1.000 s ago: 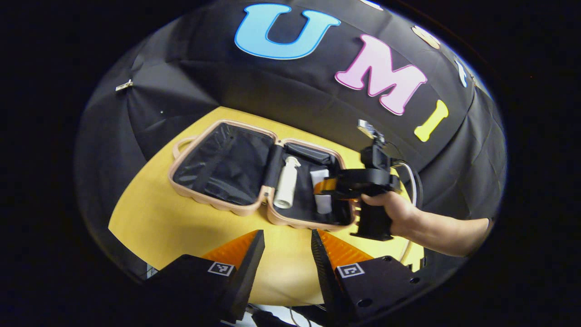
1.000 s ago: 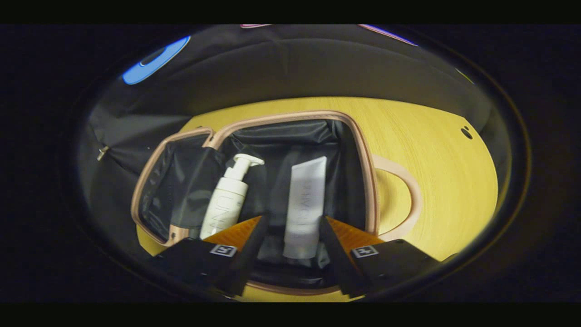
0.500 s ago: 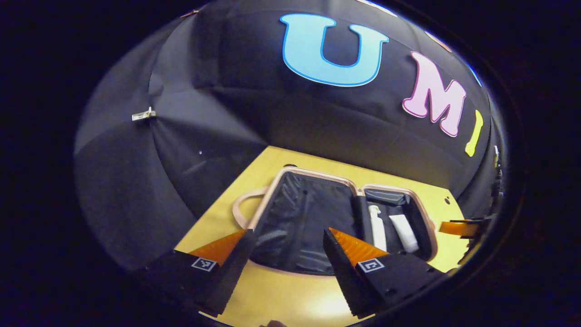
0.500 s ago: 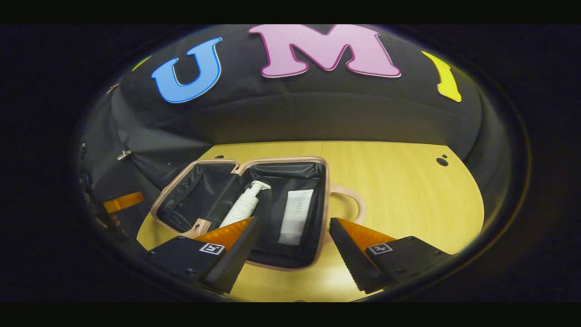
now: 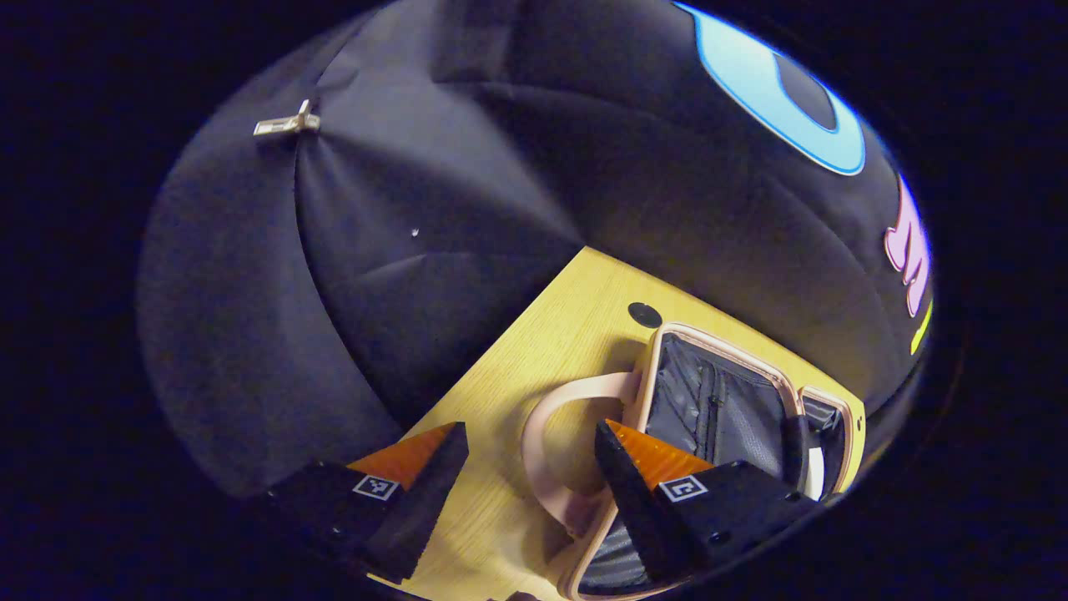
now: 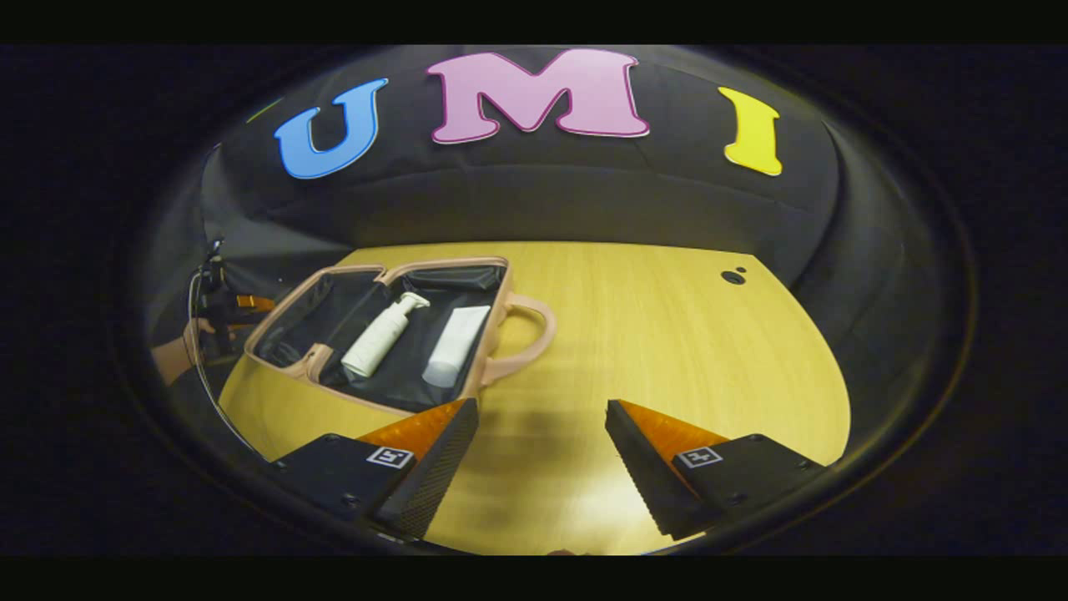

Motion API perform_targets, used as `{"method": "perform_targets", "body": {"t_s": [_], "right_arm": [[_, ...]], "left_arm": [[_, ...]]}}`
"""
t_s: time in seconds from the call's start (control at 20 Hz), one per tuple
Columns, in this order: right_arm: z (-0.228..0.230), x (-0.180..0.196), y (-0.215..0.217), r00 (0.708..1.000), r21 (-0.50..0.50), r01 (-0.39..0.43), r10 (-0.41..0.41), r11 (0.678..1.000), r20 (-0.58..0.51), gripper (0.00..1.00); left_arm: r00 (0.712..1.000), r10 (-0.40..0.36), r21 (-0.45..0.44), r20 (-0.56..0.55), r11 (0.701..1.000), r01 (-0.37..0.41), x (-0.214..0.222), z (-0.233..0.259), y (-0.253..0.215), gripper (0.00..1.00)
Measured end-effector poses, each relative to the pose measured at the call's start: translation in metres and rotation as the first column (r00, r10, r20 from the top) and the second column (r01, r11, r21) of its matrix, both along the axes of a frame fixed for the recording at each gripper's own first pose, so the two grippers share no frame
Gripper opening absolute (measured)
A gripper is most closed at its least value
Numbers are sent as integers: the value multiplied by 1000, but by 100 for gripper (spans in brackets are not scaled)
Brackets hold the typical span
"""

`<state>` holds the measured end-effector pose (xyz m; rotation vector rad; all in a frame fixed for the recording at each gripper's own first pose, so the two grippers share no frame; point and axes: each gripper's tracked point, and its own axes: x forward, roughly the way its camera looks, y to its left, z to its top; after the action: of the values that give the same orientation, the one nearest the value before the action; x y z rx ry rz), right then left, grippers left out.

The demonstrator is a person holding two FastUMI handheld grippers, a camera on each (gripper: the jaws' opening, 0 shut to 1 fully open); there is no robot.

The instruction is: First open the suitcase, pack the skin care products into it, and then close the suitcase.

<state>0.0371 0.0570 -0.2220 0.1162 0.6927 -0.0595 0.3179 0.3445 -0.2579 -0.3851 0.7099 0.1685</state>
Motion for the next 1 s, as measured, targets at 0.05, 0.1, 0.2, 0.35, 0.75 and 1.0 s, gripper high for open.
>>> {"method": "perform_targets", "body": {"t_s": [0.05, 0.1, 0.2, 0.35, 0.75, 1.0], "right_arm": [[-3, -10, -2, 1000, -12, -3, 3, 1000, -11, 98], [-4, -18, -5, 1000, -7, -1, 0, 1000, -24, 98], [-11, -32, -9, 998, 36, 37, -34, 999, -59, 98], [-22, -39, -20, 993, 57, 89, -84, 994, -82, 98], [-22, -49, -38, 993, 25, 92, -90, 995, -77, 89], [-26, -47, -40, 991, 34, 106, -103, 994, -85, 89]], "left_arm": [[1000, 11, -24, -21, 1000, -11, 8, -10, 3, 97], [999, -4, -56, -46, 998, 2, 14, -19, 2, 97], [997, -4, -78, -74, 997, -1, 16, -28, 11, 97], [997, -36, -106, -61, 994, 30, 23, -27, 7, 90], [996, -71, -124, -51, 990, 64, 20, -33, -7, 24], [994, -105, -42, 44, 993, 106, 15, 10, -11, 13]]}}
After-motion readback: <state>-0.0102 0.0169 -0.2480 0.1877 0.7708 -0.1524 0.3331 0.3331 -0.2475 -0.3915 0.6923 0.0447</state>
